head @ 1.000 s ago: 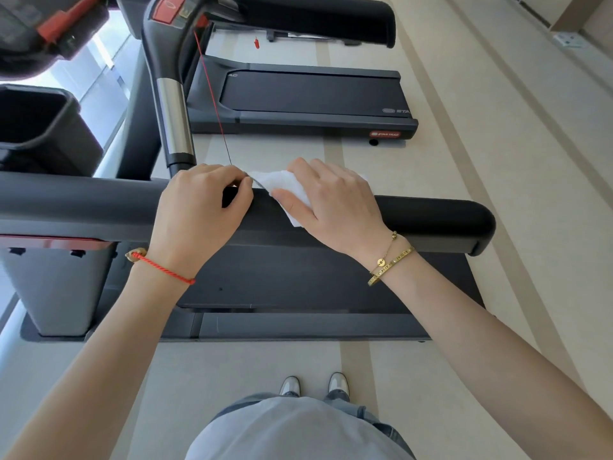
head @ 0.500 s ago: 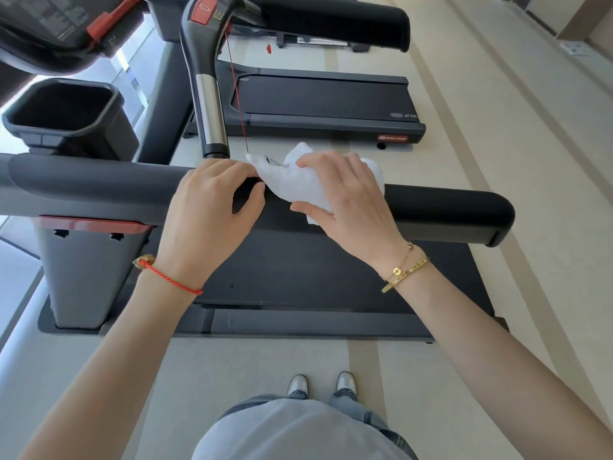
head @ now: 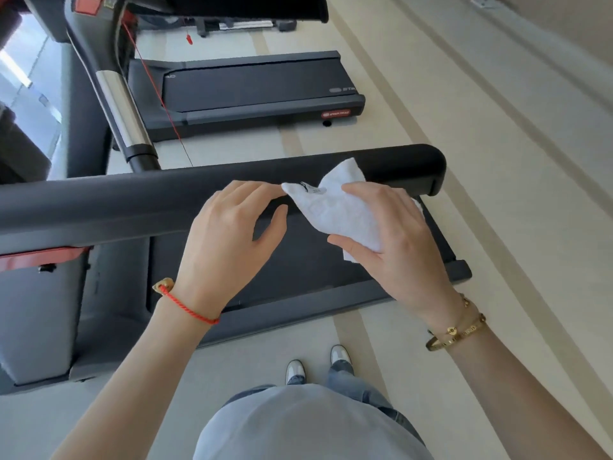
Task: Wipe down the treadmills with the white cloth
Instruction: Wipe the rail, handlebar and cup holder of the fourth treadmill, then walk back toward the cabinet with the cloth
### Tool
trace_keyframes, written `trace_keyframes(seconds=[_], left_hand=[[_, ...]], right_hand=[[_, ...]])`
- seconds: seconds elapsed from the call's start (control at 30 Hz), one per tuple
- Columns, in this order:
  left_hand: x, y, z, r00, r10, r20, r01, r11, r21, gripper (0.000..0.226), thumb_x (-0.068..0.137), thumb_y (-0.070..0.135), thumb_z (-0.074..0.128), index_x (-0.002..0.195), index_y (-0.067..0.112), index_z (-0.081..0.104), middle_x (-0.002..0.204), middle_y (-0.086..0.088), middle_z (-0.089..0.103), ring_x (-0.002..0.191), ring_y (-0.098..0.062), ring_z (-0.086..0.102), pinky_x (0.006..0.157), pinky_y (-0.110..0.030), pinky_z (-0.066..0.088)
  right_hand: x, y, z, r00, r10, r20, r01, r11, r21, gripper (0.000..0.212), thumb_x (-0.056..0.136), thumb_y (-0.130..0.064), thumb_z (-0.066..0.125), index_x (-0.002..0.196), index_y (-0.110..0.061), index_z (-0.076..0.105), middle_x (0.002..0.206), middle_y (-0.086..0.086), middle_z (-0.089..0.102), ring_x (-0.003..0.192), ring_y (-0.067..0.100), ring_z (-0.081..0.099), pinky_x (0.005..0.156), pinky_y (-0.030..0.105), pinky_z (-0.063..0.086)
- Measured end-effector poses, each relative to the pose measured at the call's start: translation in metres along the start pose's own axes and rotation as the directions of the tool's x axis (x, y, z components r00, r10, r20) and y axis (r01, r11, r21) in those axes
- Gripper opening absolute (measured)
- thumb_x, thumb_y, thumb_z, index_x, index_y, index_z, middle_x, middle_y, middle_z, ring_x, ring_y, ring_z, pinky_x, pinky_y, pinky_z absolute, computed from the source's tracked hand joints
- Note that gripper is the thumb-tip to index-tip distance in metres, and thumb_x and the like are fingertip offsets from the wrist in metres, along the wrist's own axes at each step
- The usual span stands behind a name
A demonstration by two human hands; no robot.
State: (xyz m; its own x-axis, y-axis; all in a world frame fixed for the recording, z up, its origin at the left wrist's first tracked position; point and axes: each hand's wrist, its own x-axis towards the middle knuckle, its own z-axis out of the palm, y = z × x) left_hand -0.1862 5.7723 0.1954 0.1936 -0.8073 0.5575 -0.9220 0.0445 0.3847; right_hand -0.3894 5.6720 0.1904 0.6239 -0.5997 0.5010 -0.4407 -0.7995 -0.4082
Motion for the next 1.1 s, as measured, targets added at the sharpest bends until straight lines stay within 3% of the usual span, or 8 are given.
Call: trace_keyframes(seconds=[0.17,0.27,0.43,0.7,0.93,1.1], left_hand=[[-0.012,0.014,0.029,0.994,0.038,0.099,-0.031,0.997,-0.07,0.023,0.097,0.02,0.058,0.115,0.013,0.07,0.107,0.002,0.072,0.097,-0.018,0.065,0.078,-0.035,0.055],[-0.019,0.017,0.046,0.984,0.018,0.176,-0.001,0.996,-0.094,0.023,0.096,0.02,0.061,0.118,0.016,0.069,0.11,0.004,0.071,0.099,-0.016,0.064,0.076,-0.03,0.053],[-0.026,0.023,0.075,0.959,0.043,0.282,-0.003,0.99,-0.141,0.025,0.095,0.019,0.062,0.119,0.016,0.069,0.114,0.001,0.071,0.105,-0.018,0.065,0.084,-0.036,0.056],[-0.019,0.054,0.114,0.915,0.156,0.373,-0.081,0.974,-0.21,0.024,0.095,0.02,0.061,0.117,0.015,0.07,0.11,-0.001,0.071,0.101,-0.021,0.066,0.08,-0.04,0.057],[-0.003,0.101,0.154,0.876,0.232,0.422,-0.133,0.959,-0.25,0.024,0.095,0.02,0.061,0.116,0.013,0.071,0.109,-0.002,0.072,0.1,-0.022,0.067,0.08,-0.037,0.057],[0.012,0.152,0.194,0.856,0.276,0.436,-0.157,0.945,-0.288,0.023,0.095,0.017,0.062,0.115,0.011,0.071,0.108,-0.004,0.073,0.099,-0.024,0.068,0.081,-0.039,0.058]], right_hand=[[-0.038,0.012,-0.005,0.985,0.173,0.025,-0.172,0.984,-0.043,0.055,0.086,-0.044,0.069,0.131,-0.019,0.05,0.12,-0.004,0.06,0.105,0.019,0.053,0.095,0.035,0.041],[-0.062,0.017,-0.007,0.956,0.292,0.043,-0.29,0.956,-0.05,0.051,0.087,-0.044,0.069,0.13,-0.026,0.047,0.122,-0.01,0.059,0.101,0.016,0.053,0.09,0.04,0.047],[-0.097,0.023,-0.015,0.889,0.456,0.049,-0.449,0.887,-0.106,0.048,0.086,-0.047,0.066,0.126,-0.025,0.049,0.117,-0.009,0.06,0.097,0.017,0.054,0.082,0.037,0.049],[-0.141,0.039,-0.043,0.78,0.626,-0.001,-0.617,0.769,-0.171,0.049,0.085,-0.045,0.069,0.125,-0.023,0.051,0.115,-0.008,0.06,0.095,0.016,0.053,0.079,0.025,0.043],[-0.177,0.075,-0.073,0.683,0.729,-0.047,-0.724,0.666,-0.182,0.048,0.085,-0.047,0.069,0.123,-0.024,0.051,0.108,-0.007,0.06,0.092,0.016,0.052,0.074,0.024,0.037],[-0.204,0.119,-0.11,0.632,0.771,-0.074,-0.77,0.615,-0.17,0.047,0.086,-0.049,0.067,0.122,-0.025,0.051,0.106,-0.008,0.06,0.092,0.015,0.05,0.076,0.028,0.041]])
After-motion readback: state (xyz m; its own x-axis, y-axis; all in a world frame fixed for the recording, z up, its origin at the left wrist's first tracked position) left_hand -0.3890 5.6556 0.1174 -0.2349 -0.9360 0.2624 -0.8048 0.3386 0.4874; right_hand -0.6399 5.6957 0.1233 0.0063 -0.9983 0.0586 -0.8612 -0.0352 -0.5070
